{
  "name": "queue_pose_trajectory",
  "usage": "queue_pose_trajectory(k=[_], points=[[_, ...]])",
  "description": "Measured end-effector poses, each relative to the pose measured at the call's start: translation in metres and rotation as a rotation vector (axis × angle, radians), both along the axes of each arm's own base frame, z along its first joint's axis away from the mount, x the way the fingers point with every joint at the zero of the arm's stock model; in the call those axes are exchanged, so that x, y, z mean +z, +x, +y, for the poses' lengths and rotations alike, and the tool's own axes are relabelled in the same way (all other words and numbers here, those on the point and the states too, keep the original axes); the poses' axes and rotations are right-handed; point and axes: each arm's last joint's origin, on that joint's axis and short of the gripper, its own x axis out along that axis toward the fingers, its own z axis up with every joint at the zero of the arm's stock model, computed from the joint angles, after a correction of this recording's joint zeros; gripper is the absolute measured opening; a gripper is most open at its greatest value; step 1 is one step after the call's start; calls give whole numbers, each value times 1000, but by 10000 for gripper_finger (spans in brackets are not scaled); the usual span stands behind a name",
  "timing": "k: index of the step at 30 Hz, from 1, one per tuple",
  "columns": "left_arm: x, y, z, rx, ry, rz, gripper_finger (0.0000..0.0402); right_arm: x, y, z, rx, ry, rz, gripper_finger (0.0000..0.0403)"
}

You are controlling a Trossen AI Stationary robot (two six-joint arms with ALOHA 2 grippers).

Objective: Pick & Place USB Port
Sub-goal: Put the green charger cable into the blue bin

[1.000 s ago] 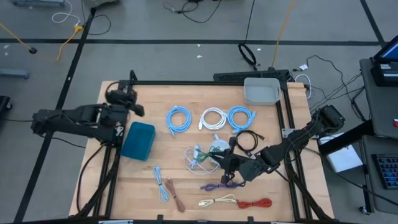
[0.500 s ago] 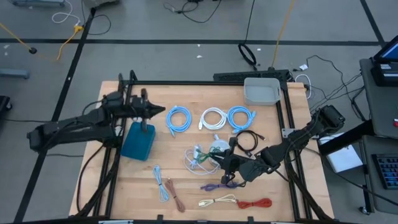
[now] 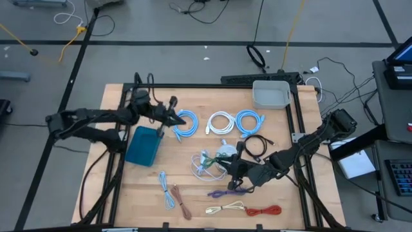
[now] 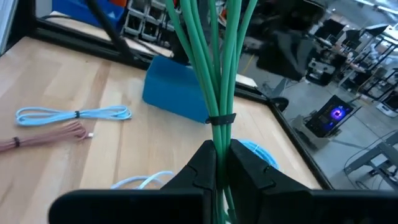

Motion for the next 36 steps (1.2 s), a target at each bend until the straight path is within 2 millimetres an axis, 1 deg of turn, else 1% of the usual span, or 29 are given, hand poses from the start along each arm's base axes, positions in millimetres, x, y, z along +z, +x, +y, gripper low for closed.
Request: queue_pose_trajectory(k=[3,5,9,11,14,16,19,22,25,27,29,32,36], points=[[6,11,-22,22,179,-150,22,5,4,-5,-13,-19,-33,15],[13,16,-37,56,231,-226,29,8,7,-10,-27,-27,-59,15],[27,24,-62,121,219,-261,45,14,14,-22,-58,-39,-102,15],[31,30,-71,164,195,-220,56,16,16,-27,-76,-34,-118,15],[36,40,-79,249,142,-103,78,16,19,-33,-92,-30,-122,15],[44,46,-83,281,120,-29,96,16,19,-34,-96,-26,-124,15],[53,51,-91,300,130,54,128,16,19,-34,-96,-23,-126,15],[64,53,-100,286,142,41,156,17,19,-34,-97,-22,-135,15],[70,54,-112,224,145,18,176,19,20,-35,-97,-30,-148,15],[71,53,-119,195,151,13,184,20,20,-36,-100,-39,-152,15],[69,54,-124,212,161,17,188,21,21,-37,-102,-40,-164,15],[66,57,-125,255,167,32,189,25,22,-39,-96,-34,-195,15],[62,63,-122,305,166,21,189,27,26,-44,-16,18,-228,15]])
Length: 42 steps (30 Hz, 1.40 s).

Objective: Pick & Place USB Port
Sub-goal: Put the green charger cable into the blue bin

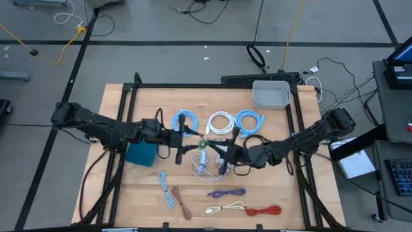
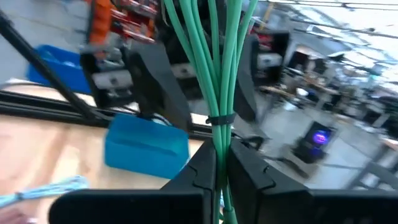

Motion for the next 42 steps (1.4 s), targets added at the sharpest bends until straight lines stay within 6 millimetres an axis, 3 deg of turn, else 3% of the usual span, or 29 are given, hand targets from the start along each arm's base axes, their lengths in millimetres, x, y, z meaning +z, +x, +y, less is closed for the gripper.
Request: queue_pose_trajectory(k=[21,27,33,37,42], points=[[5,6,8,-91,-44,-97,182,0,6,-17,0,30,-15,15],[9,5,10,-89,-61,-130,132,1,8,-22,15,51,-24,15],[6,8,14,-95,-69,-121,24,1,8,-23,10,47,-20,16],[6,8,17,-97,-162,-111,20,0,8,-23,15,32,-12,34],[5,8,19,-79,-242,-89,20,1,5,-12,33,-6,-1,90]])
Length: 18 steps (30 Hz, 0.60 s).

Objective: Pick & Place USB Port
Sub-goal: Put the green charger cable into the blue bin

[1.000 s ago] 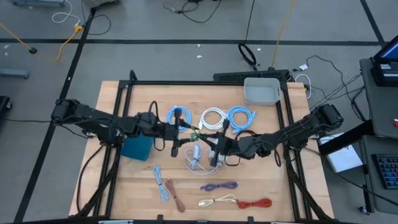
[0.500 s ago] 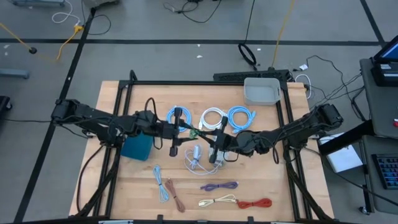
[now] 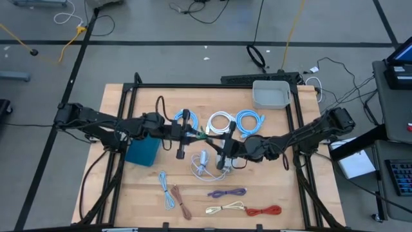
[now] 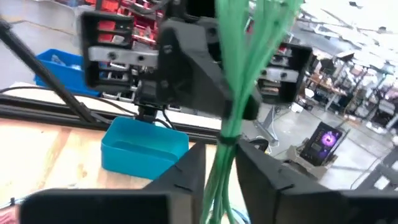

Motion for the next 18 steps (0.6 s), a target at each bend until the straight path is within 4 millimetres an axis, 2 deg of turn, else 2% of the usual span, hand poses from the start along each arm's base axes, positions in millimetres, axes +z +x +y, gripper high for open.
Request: queue_pose_trajectory(k=[4,8,10,13,18], points=[[10,-9,5,140,-34,-21,20,4,-4,12,4,-30,-23,139],[17,-22,16,304,-124,31,20,4,-12,26,-85,-108,6,178],[21,-31,24,384,-197,117,20,4,-17,32,-153,-153,29,193],[25,-49,36,596,-344,293,20,4,-24,42,-225,-203,61,208],[30,-76,46,816,-568,600,20,4,-29,51,-244,-222,74,217]])
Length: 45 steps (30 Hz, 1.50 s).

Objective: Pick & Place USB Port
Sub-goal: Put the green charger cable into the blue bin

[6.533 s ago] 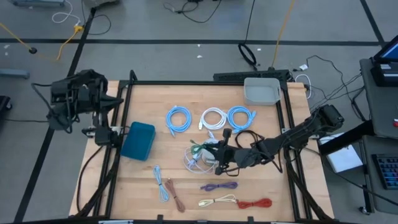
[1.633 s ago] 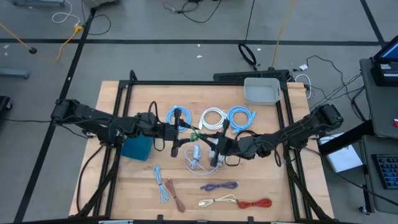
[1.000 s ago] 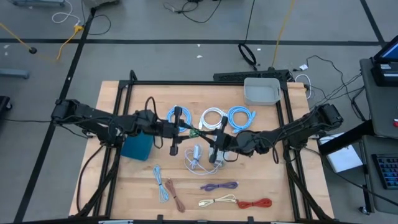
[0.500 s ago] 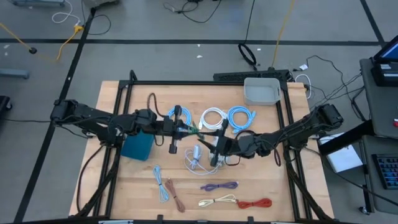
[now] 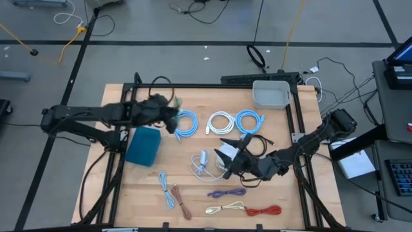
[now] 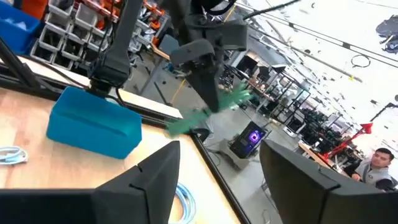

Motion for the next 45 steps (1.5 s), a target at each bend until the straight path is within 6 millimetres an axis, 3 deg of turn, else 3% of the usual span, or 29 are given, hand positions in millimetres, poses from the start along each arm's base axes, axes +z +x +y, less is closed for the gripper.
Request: queue_pose_trajectory(k=[3,8,14,24,30,37,45], points=[[-2,-9,0,97,-90,130,20,-1,-1,2,5,-4,10,213],[-28,-16,-3,238,-260,367,20,-3,-3,2,-75,-14,29,209],[-45,-25,-11,356,-327,593,20,-5,-7,6,-98,-23,44,212],[-47,-29,-54,230,-403,624,20,-5,-7,6,-99,-8,37,207],[-78,-39,-71,260,-418,666,20,-5,-9,9,-87,-8,37,206],[-128,-45,-71,223,-480,639,20,-5,-9,11,-82,-4,31,205],[-134,-50,-61,244,-495,640,20,-4,-9,11,-80,-3,27,200]])
